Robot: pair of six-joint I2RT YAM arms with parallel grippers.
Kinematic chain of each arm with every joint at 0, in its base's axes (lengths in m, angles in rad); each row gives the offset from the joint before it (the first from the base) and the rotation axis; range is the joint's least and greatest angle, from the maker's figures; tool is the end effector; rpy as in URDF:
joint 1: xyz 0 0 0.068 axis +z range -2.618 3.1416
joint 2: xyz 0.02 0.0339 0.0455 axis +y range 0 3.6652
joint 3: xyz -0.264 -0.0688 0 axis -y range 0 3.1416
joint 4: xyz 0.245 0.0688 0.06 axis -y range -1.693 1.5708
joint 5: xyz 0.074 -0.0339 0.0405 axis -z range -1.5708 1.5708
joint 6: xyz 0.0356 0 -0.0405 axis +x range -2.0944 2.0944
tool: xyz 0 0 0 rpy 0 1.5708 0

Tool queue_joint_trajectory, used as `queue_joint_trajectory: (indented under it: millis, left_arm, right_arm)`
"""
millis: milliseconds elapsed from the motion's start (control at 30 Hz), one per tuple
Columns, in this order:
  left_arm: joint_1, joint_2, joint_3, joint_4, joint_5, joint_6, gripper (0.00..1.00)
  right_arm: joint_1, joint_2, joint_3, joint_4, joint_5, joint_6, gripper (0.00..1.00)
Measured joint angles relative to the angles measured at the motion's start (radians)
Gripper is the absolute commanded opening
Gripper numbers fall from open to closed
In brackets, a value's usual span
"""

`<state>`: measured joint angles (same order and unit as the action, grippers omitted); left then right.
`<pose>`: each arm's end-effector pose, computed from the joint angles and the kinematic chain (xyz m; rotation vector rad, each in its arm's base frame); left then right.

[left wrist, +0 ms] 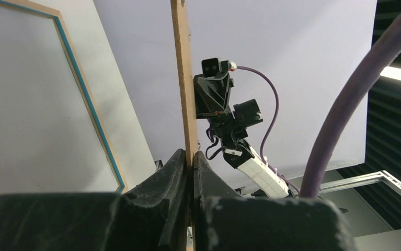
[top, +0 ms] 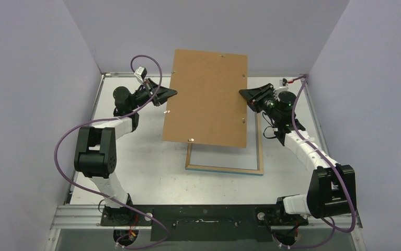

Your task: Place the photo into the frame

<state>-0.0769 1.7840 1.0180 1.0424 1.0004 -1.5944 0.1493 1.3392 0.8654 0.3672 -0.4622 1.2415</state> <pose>0.3803 -0.0594 0.2704 -0.2345 1.7576 -1.9368 0.3042 0.0618 0.3008 0.6230 1.7742 1.3917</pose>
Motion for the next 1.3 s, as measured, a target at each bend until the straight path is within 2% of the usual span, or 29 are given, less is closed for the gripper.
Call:
queue_joint_trajectory:
  millis: [100,233,300,533,700,833,1000,1167,1300]
  left_arm:
    - [-0.002,0.010,-0.015,0.037,-0.004,-0.019,0.00]
    - [-0.004,0.019,-0.023,0.051,-0.013,-0.016,0.00]
    - [-0.005,0.019,-0.028,0.047,-0.022,-0.006,0.00]
    - [-0.021,0.019,-0.060,0.029,-0.059,0.017,0.00]
    - [-0.045,0.019,-0.069,0.021,-0.072,0.027,0.00]
    - [-0.053,0.019,-0.069,0.006,-0.077,0.035,0.00]
    - [-0.053,0.019,-0.069,-0.008,-0.081,0.044,0.00]
    - [-0.058,0.019,-0.074,-0.028,-0.083,0.061,0.00]
    - [-0.062,0.015,-0.076,-0.070,-0.089,0.074,0.00]
  right_arm:
    - [-0.007,0.000,-0.008,-0.059,0.002,-0.016,0.39]
    - [-0.013,0.000,-0.014,-0.150,0.016,-0.042,0.62]
    - [-0.013,0.000,0.000,-0.235,0.044,-0.082,0.67]
    - [0.006,0.006,0.173,-0.619,0.217,-0.283,0.71]
    - [0.168,0.066,0.383,-0.801,0.491,-0.447,0.78]
    - [0.327,0.123,0.506,-0.862,0.670,-0.570,0.81]
    - [0.422,0.204,0.616,-0.885,0.777,-0.697,0.82]
    - [0.499,0.326,0.758,-0.881,0.793,-0.777,0.82]
    - [0.574,0.359,0.782,-0.840,0.715,-0.823,0.86]
